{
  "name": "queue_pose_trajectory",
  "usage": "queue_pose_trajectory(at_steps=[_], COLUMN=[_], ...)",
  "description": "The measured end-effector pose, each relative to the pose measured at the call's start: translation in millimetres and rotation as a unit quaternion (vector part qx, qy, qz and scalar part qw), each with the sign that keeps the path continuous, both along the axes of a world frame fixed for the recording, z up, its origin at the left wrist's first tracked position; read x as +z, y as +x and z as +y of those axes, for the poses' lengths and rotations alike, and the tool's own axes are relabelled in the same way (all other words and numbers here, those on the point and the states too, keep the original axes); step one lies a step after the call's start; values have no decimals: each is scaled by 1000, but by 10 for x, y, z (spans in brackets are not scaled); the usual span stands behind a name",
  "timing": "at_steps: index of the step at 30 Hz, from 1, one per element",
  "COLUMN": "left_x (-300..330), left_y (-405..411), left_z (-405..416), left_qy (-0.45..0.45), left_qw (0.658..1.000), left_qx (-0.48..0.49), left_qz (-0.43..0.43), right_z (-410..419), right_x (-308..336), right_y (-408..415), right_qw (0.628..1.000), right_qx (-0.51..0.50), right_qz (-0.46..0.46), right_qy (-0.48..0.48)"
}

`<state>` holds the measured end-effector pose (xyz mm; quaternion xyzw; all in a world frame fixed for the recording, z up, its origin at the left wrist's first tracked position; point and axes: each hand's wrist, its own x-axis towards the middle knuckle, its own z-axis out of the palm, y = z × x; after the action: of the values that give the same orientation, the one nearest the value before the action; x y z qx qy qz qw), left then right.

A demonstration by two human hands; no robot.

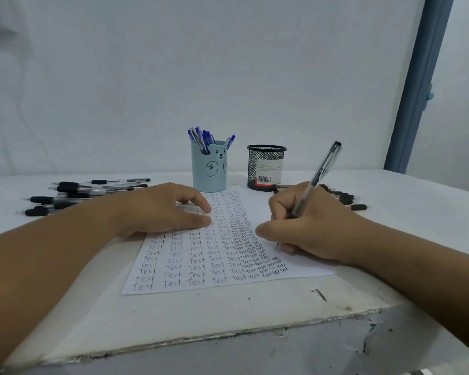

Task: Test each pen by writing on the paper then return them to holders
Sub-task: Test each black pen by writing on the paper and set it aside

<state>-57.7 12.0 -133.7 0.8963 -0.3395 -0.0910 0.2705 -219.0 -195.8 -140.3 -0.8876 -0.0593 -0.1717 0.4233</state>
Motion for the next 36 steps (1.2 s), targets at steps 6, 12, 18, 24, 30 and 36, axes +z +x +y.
queue_pose_trajectory(at_steps=[6,12,18,24,30,36], left_x=[4,3,9,10,9,15], left_y=[-13,-19,-51,-57,-46,-43], left_z=[-7,-2,-8,-6,-3,-6], left_qy=[2,6,6,9,17,21], left_qw=[1000,1000,1000,1000,1000,1000], left_qx=[-2,2,2,-4,-5,-4], left_qz=[8,9,11,9,-7,-2], right_z=[16,41,33,39,26,23], right_x=[-12,-9,0,-6,-11,-10], right_y=[3,-5,-9,1,-1,12], right_qw=[999,999,999,999,999,998], right_qx=[4,2,12,12,10,11], right_qz=[20,24,36,24,18,15], right_qy=[-27,-38,-35,-44,-35,-58])
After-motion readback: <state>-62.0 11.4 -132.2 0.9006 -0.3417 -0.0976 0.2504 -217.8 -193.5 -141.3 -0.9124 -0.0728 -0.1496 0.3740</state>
